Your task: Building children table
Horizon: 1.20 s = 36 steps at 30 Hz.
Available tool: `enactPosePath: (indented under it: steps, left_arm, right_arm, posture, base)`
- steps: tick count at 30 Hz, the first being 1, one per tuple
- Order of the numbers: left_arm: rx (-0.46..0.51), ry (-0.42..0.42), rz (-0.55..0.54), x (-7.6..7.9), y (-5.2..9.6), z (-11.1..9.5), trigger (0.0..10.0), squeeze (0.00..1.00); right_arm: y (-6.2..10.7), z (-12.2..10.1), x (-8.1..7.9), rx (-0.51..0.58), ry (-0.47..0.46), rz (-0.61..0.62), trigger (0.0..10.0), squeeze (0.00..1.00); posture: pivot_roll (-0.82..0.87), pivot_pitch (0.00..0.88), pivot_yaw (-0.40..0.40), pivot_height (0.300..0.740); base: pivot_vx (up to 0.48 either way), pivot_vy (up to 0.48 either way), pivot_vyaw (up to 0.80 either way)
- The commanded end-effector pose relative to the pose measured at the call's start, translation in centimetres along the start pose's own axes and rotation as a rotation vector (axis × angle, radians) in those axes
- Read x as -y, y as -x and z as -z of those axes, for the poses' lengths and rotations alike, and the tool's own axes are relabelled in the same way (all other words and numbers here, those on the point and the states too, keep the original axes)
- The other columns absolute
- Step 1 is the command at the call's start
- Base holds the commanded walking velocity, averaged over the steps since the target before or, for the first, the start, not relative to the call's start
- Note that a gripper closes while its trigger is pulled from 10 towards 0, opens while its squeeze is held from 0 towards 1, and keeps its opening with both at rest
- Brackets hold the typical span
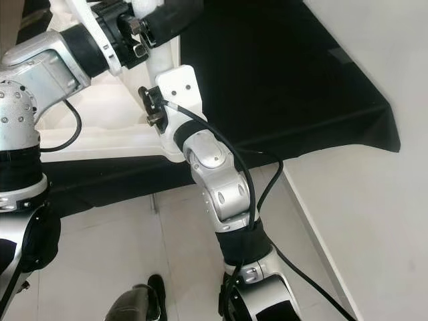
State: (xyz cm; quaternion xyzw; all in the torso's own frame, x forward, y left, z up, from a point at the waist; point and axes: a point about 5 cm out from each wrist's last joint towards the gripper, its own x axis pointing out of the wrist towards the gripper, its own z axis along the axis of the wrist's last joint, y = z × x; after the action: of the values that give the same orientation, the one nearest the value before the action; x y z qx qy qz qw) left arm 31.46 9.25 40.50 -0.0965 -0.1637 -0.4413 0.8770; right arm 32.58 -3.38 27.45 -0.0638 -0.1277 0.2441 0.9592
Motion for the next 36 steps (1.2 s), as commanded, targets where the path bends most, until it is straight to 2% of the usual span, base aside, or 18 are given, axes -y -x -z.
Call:
enactPosePath:
  steps: [1, 2, 3, 7, 14, 17, 18, 19, 20, 22, 24, 27, 29, 30, 32, 34, 35, 36]
  left_arm:
    - [-0.05, -0.025, 0.038, 0.0, -0.4, -0.3, 8.4, 0.0]
    - [-0.075, -0.062, 0.055, 0.2, -0.5, -0.3, 1.9, 0.0]
    - [-0.091, -0.099, 0.072, 0.4, -0.5, -0.3, 0.0, 0.0]
    - [-0.117, -0.164, 0.11, 1.1, -0.3, -0.3, 0.0, 0.0]
    - [-0.153, -0.192, 0.16, 2.1, 0.5, -0.2, 0.0, 0.0]
    - [-0.174, -0.195, 0.176, 2.3, 1.0, 0.5, 0.0, 0.0]
    - [-0.18, -0.195, 0.181, 2.3, 1.2, 0.7, 0.0, 0.0]
    - [-0.185, -0.196, 0.184, 2.3, 1.3, 1.0, 0.0, 0.0]
    - [-0.187, -0.197, 0.186, 2.3, 1.4, 1.1, 0.0, 0.0]
    - [-0.186, -0.196, 0.187, 2.3, 1.4, 1.2, 0.0, 0.0]
    - [-0.181, -0.191, 0.187, 2.3, 1.4, 1.2, 0.0, 0.0]
    - [-0.176, -0.187, 0.187, 2.3, 1.4, 1.2, 0.0, 0.0]
    - [-0.167, -0.181, 0.187, 2.4, 1.4, 1.2, 0.0, 0.0]
    - [-0.162, -0.176, 0.188, 2.5, 1.3, 1.3, 0.0, 0.0]
    - [-0.158, -0.173, 0.189, 2.6, 1.3, 1.3, 0.0, 0.0]
    - [-0.149, -0.164, 0.193, 2.7, 1.2, 1.3, 0.0, 0.0]
    - [-0.149, -0.164, 0.193, 2.7, 1.2, 1.3, 0.0, 0.0]
    - [-0.147, -0.162, 0.194, 2.8, 1.2, 1.3, 0.0, 0.0]
  right_arm:
    - [0.7, 5.3, -0.3, -0.236, -0.053, 0.002, 10.0, 0.0]
    - [0.7, 5.3, -0.3, -0.236, -0.054, 0.003, 10.0, 0.0]
    - [0.7, 5.4, -0.3, -0.235, -0.056, 0.003, 10.0, 0.0]
    - [0.7, 5.5, -0.3, -0.235, -0.058, 0.001, 10.0, 0.0]
    - [0.6, 5.6, -0.2, -0.234, -0.058, -0.001, 10.0, 0.0]
    - [0.2, 5.2, 0.0, -0.207, -0.061, -0.046, 10.0, 0.0]
    - [0.1, 5.0, 0.2, -0.195, -0.064, -0.063, 10.0, 0.09]
    - [-0.2, 4.7, 0.7, -0.176, -0.055, -0.09, 10.0, 0.84]
    - [-0.5, 4.3, 1.3, -0.163, -0.044, -0.108, 10.0, 1.0]
    - [-0.9, 4.1, 2.0, -0.156, -0.035, -0.124, 10.0, 1.0]
    - [-1.7, 3.3, 3.2, -0.137, 0.0, -0.166, 10.0, 1.0]
    - [-2.2, 2.7, 3.8, -0.128, 0.016, -0.21, 10.0, 1.0]
    - [-3.1, 1.3, 4.9, -0.108, 0.021, -0.317, 10.0, 1.0]
    - [-3.6, 0.2, 5.5, -0.077, 0.04, -0.388, 10.0, 0.0]
    - [-3.9, -0.6, 5.9, -0.055, 0.055, -0.431, 10.0, 0.0]
    - [-4.3, -2.4, 6.3, -0.006, 0.049, -0.559, 10.0, 0.0]
    - [-4.3, -2.4, 6.3, -0.006, 0.049, -0.559, 10.0, 0.0]
    - [-4.3, -2.9, 6.4, 0.005, 0.046, -0.621, 10.0, 0.0]
  posture:
    - [0.02, 0.339, 0.073, 0.74]
    - [0.03, 0.339, 0.072, 0.74]
    - [0.03, 0.339, 0.072, 0.74]
    - [0.03, 0.338, 0.071, 0.74]
    - [0.03, 0.337, 0.066, 0.74]
    - [0.03, 0.338, 0.06, 0.74]
    - [0.03, 0.338, 0.06, 0.74]
    - [0.03, 0.338, 0.058, 0.74]
    - [0.03, 0.34, 0.056, 0.74]
    - [0.03, 0.34, 0.055, 0.74]
    - [0.02, 0.342, 0.054, 0.74]
    - [0.02, 0.342, 0.054, 0.74]
    - [0.02, 0.341, 0.05, 0.74]
    - [0.02, 0.34, 0.049, 0.74]
    - [0.02, 0.34, 0.049, 0.74]
    - [0.02, 0.341, 0.044, 0.74]
    - [0.02, 0.341, 0.044, 0.74]
    - [0.02, 0.341, 0.044, 0.74]
  base:
    - [0.0, 0.0, 0.0]
    - [0.0, 0.0, 0.0]
    - [0.0, 0.0, 0.0]
    - [0.0, 0.0, 0.0]
    - [0.0, 0.0, 0.0]
    - [0.0, 0.0, 0.0]
    - [0.0, 0.0, 0.0]
    - [0.0, 0.0, 0.0]
    - [0.0, 0.0, 0.0]
    - [0.0, 0.0, 0.0]
    - [0.0, 0.0, 0.0]
    - [0.0, 0.0, 0.0]
    - [0.0, 0.0, 0.0]
    - [0.0, 0.0, 0.0]
    - [0.0, 0.0, 0.0]
    - [0.0, 0.0, 0.0]
    - [0.0, 0.0, 0.0]
    - [0.0, 0.0, 0.0]
